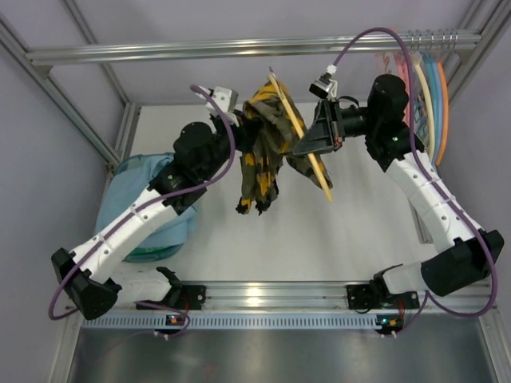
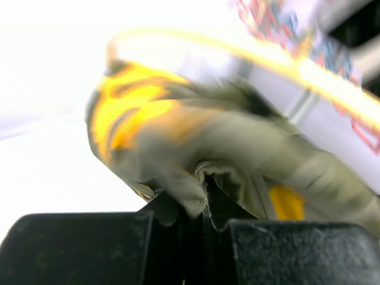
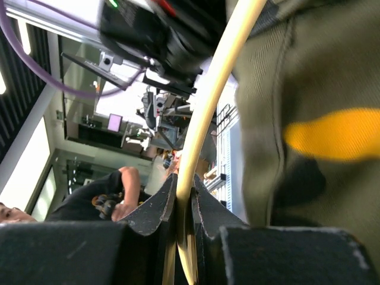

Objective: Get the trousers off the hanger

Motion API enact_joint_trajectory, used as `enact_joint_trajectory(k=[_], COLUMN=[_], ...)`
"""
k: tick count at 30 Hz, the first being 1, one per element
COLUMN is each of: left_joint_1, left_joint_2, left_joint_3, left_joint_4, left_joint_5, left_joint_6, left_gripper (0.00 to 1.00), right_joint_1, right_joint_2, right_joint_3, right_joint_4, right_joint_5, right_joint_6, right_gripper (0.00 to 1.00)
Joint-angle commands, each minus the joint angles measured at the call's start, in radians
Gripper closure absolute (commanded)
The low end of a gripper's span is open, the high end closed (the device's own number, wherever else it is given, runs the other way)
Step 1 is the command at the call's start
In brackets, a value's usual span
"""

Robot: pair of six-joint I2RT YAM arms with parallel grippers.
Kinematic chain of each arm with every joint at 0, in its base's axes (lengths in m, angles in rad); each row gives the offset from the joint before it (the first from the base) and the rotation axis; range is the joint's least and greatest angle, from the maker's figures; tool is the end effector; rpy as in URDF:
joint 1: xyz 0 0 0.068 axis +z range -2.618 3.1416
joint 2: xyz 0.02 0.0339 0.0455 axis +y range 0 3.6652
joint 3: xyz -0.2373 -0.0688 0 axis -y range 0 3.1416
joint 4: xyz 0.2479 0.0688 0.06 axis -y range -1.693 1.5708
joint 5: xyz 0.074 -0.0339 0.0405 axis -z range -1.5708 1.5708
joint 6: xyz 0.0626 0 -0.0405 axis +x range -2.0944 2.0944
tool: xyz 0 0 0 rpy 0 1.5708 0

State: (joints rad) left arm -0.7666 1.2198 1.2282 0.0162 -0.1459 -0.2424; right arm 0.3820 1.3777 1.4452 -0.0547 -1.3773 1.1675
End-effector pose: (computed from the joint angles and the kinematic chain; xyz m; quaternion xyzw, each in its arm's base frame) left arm 0.2380 -0.2166 0.4018 0.1301 0.6862 -0.3005 0.6495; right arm 0.2590 0.1702 0.4241 -0.2102 0.6742 0.7034 0.0803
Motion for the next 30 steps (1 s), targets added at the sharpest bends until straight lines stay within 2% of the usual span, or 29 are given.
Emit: enact_joint_trajectory(k=[1,5,16,20,26,30], left_joint_1=[0.068,0.133,0.148,0.15,0.15,0.15], left_joint_2=[-0.082,-0.062,0.015,0.029,0.037,0.05], left_joint_3=[0.132,0.243,0.436,0.487,0.589,0.709], left_joint_4=[0.123,0.108,0.152,0.203,0.186,0.169], left_joint_5=[-0.02,-0.029,-0.087,-0.087,-0.055,-0.037], left_joint_6=[0.017,0.051,0.155,0.189,0.221,0.233], left_gripper=[1.0,1.0,1.0,1.0,1.0,1.0], right_joint_1=[-0.018,-0.026,-0.023,-0.025,-0.08,-0.12], right_joint_2=[-0.068,-0.077,-0.123,-0.141,-0.138,-0.128], right_joint_3=[-0.017,-0.051,-0.167,-0.197,-0.243,-0.256], right_joint_4=[0.115,0.099,0.081,0.023,-0.083,-0.08], right_joint_5=[-0.072,-0.075,-0.074,-0.06,-0.016,0.02], right_joint_6=[-0.009,-0.025,-0.074,-0.121,-0.222,-0.23], right_gripper=[1.0,1.0,1.0,1.0,1.0,1.0])
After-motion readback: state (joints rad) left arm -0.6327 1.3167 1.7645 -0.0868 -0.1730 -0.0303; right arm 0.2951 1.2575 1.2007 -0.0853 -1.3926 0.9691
